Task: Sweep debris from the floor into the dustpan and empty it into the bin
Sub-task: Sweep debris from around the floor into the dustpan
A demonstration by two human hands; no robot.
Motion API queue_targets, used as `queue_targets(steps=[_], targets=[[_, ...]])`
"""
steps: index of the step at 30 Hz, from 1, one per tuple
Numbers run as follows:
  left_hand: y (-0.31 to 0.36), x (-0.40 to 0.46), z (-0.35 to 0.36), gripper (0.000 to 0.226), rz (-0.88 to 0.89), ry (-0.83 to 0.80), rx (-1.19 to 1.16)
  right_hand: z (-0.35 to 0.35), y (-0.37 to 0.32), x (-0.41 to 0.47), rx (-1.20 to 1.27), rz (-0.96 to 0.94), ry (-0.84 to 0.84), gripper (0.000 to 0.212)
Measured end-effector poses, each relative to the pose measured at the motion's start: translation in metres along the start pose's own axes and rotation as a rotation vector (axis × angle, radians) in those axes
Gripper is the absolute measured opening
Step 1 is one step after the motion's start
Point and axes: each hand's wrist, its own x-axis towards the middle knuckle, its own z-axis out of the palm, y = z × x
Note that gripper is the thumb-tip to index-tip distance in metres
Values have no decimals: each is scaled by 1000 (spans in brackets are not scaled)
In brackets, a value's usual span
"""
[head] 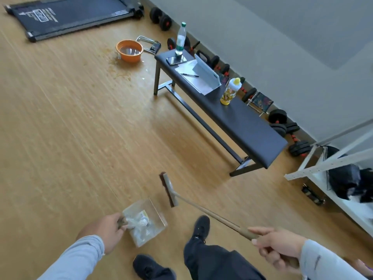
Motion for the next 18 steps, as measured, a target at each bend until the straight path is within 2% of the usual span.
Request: queue_targets(steps=[5,9,12,18], targets=[[17,17,-32,31,-21,40,-75,-16,-35,5,-20,-132,217,51],[33,36,-51,26,-33,96,-100,-28,-93,28,29,-157,332,28],[48,51,-66,26,-53,122,-108,-43,-151,47,27,-125,352,17],[79,79,-112,30,-156,164,-207,-48,-276,96,48,-66,312,22]])
